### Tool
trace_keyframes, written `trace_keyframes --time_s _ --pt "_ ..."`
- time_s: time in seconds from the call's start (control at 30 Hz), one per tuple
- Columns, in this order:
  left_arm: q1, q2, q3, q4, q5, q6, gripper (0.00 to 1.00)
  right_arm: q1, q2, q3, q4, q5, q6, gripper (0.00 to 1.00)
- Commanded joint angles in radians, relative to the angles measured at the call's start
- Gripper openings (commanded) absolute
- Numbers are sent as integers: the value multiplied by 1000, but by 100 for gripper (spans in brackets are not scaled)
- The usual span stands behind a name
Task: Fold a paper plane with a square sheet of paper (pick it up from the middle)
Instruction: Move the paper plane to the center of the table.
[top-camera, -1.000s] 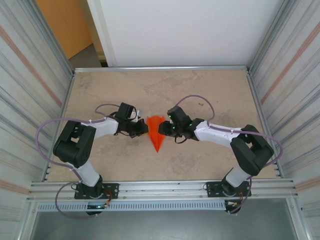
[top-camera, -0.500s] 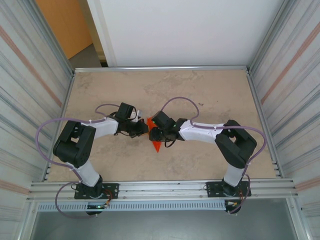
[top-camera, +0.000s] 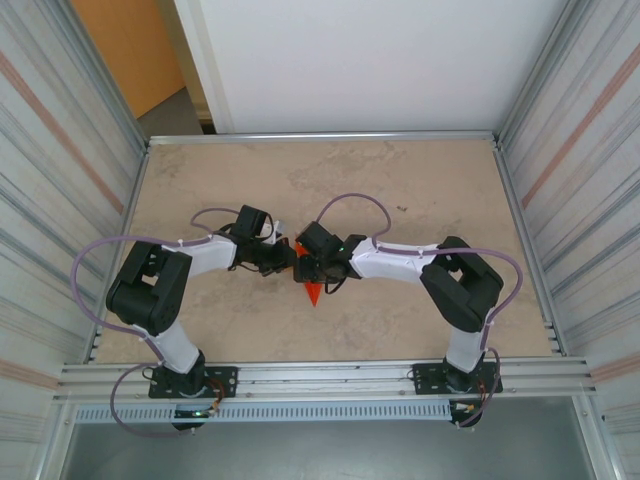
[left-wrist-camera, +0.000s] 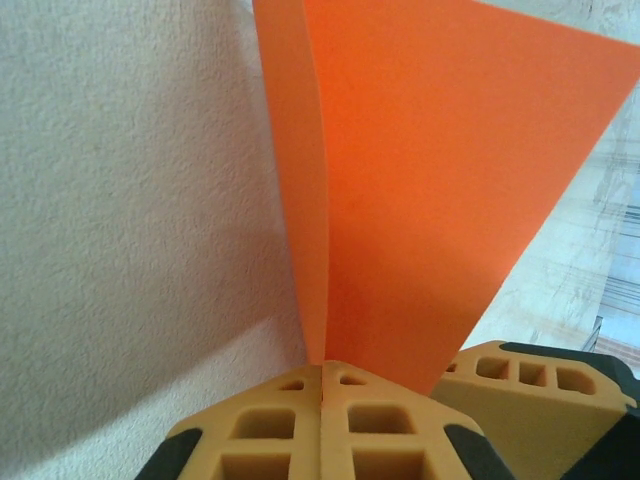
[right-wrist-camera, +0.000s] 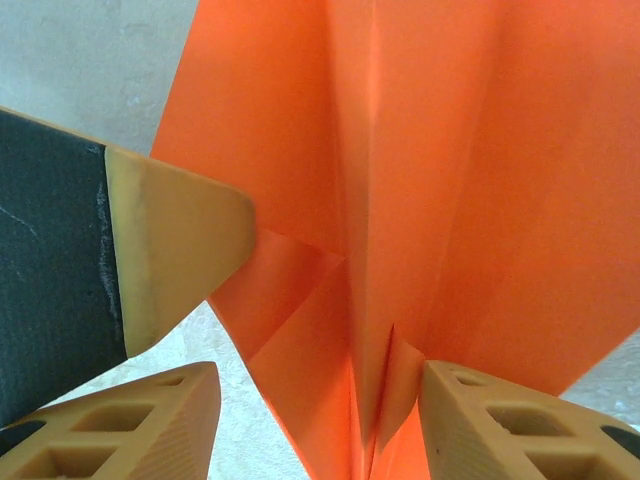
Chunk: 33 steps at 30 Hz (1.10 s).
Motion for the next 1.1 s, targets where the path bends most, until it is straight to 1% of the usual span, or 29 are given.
trace_keyframes --time_s 0.0,0.13,0.23,0.67,0.87,1.0,1.07 --pt "8 -19 -16 15 21 0 3 11 18 31 -39 5 -4 55" --pt "8 -18 -14 14 21 0 3 13 16 37 -74 47 9 56" --pt "8 -17 -14 14 21 0 3 13 7 30 -79 75 14 59" --pt "8 -20 -18 11 16 2 3 10 9 48 -75 107 -47 68" --pt "8 -19 -16 9 17 2 3 6 12 47 -57 77 -61 74" --pt "8 -19 -16 10 16 0 3 5 8 34 -27 23 -67 73" --pt "8 -20 -16 9 17 2 3 4 2 27 -16 10 -67 71"
